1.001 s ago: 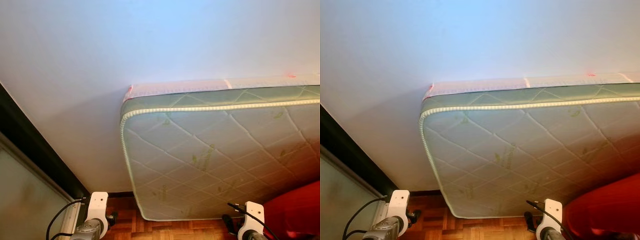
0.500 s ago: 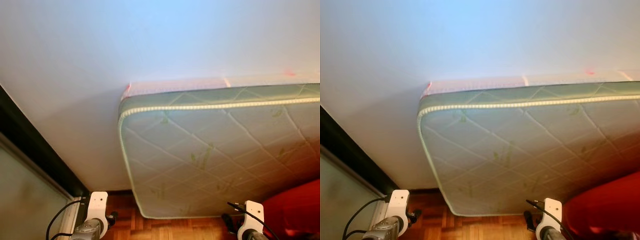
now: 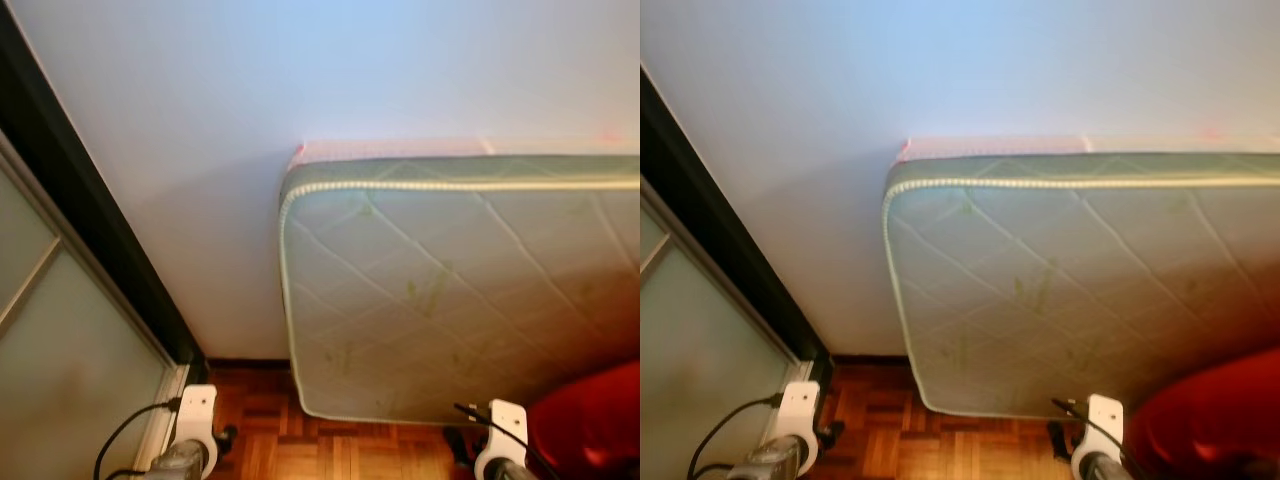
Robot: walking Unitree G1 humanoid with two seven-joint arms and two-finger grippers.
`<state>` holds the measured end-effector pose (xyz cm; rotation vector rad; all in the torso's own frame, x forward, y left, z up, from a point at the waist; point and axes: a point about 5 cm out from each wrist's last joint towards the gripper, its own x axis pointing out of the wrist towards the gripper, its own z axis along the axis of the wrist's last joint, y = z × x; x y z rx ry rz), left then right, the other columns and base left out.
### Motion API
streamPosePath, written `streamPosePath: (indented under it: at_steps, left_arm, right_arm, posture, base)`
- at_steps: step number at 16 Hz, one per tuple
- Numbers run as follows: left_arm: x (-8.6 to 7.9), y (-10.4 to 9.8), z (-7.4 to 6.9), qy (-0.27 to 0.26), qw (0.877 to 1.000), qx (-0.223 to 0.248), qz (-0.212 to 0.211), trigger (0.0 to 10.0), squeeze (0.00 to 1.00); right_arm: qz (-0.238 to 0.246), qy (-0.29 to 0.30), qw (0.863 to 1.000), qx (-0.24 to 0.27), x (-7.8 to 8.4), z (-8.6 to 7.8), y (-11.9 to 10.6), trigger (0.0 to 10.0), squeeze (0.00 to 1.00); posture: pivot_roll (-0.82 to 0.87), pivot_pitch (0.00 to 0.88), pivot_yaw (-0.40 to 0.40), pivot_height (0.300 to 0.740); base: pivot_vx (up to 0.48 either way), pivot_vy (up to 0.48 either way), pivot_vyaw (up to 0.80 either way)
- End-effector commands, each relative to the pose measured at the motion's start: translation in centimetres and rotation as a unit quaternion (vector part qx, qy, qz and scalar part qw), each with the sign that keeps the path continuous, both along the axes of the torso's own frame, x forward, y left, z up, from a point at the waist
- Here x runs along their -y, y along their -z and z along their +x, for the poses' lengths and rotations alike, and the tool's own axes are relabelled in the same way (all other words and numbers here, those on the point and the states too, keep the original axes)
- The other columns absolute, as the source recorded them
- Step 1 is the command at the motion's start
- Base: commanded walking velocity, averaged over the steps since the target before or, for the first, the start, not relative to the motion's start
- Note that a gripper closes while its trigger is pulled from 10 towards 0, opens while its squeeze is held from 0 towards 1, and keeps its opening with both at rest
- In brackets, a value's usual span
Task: Clean up the room
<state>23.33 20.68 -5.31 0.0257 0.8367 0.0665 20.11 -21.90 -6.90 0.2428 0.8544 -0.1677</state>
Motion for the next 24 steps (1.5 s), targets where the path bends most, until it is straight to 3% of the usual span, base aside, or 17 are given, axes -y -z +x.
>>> streamPosePath:
  at_steps: [1,17,24]
  left_arm:
    - [0.13,0.30,-0.40,0.001,1.000,-0.008,-0.003,10.0,0.00]
    - [-0.03,0.67,-1.01,-0.004,1.000,-0.019,-0.004,10.0,0.00]
    - [-0.09,0.68,-1.03,-0.005,1.000,-0.019,0.000,10.0,0.00]
  right_arm:
    - [-0.001,0.004,1.000,-0.011,0.22,-0.58,0.29,10.0,0.00]
    - [0.002,0.004,1.000,-0.009,0.24,-0.57,0.26,10.0,0.00]
    - [0.002,0.008,1.000,-0.009,0.28,-0.55,0.25,10.0,0.00]
  posture:
    - [0.08,0.037,-0.005,0.740]
    - [0.08,0.044,-0.005,0.740]
    - [0.08,0.047,-0.007,0.740]
  base:
    - [-0.247,0.000,0.00]
    - [-0.251,0.000,0.00]
    - [0.000,0.000,0.00]
